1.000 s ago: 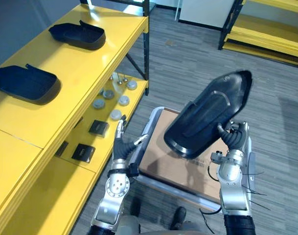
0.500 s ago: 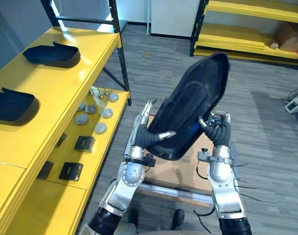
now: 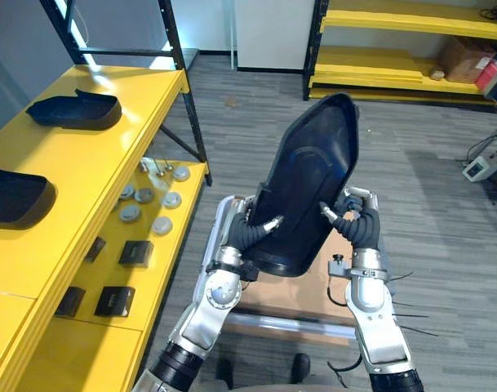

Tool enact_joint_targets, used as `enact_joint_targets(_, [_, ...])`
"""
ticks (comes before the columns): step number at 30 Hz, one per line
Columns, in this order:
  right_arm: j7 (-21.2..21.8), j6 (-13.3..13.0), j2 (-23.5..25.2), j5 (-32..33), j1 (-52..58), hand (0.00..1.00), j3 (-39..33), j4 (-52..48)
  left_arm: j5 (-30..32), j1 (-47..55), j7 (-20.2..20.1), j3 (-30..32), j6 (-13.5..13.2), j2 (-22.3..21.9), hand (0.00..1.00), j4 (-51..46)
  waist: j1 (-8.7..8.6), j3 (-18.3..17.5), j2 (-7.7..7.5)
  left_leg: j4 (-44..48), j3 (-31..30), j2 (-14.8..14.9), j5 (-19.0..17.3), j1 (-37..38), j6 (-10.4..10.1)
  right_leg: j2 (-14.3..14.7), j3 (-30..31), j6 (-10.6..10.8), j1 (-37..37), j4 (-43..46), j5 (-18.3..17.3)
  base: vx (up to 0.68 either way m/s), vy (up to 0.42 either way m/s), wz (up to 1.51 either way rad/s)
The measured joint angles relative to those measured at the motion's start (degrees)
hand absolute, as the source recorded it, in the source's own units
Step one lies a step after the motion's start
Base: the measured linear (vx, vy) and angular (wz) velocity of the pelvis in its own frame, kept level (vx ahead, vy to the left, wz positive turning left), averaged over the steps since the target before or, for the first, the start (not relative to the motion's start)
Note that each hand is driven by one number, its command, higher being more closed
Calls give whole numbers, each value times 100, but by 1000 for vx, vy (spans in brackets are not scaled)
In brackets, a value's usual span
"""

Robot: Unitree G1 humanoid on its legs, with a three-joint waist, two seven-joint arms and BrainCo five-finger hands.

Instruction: Walk over and take plastic housings, then place them on the shelf

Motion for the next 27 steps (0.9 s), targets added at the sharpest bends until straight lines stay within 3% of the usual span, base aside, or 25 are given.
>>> enact_joint_targets(5, [283, -178, -131, 781, 0, 0, -231, -310, -369, 183, 17, 384, -18, -34, 100, -257, 11, 0, 0, 2, 111, 10, -4, 56, -5, 4, 96, -20, 2, 0, 16, -25, 8, -11])
enact_joint_targets(8, [441, -380, -166, 1343, -4, 0, -885, -606, -378, 334, 31, 770, -91, -58, 100, -466, 7, -3, 5, 4, 132, 11, -4, 68, -4, 4, 115, -24, 3, 0, 21, -14, 7, -3])
enact_joint_targets(15, [664, -816, -310, 2711, -113, 0, -2922, -863, -498, 766, 30, 1545, -115, -243, 100, -668, -12, -109, 87, -23, 135, 11, -4, 53, -5, 4, 107, -15, -17, 0, 13, 4, 1, 1])
enact_joint_targets(16, [635, -927, -301, 3035, -119, 0, -3482, -796, -618, 872, 31, 1672, -167, -313, 100, -679, -11, -130, 114, -28, 133, 9, -5, 52, -5, 2, 100, -4, -11, 0, 3, 30, 7, 5])
enact_joint_targets(20, [175, -1151, -298, 3483, -47, 0, -4525, -130, -852, 1165, 31, 1904, -180, -416, 100, -827, -47, -141, 118, -33, 145, 29, -12, 52, -11, 16, 96, -7, -19, 2, -7, 8, 1, 1])
enact_joint_targets(22, [-90, -1081, -299, 3464, 241, 0, -4741, 460, -889, 1370, 25, 1922, -182, -414, 100, -1017, -40, -170, 121, -6, 197, 74, -41, 53, -9, 25, 101, -8, -16, 3, -22, 18, -9, -5])
enact_joint_targets(27, [-192, -508, -151, 3455, 888, 0, -4844, 2307, -1081, 1846, -9, 1949, -244, -472, 100, -1430, 0, -288, 173, 163, 276, 120, -191, 41, -11, 38, 115, 24, 37, 27, -109, 20, -5, -5])
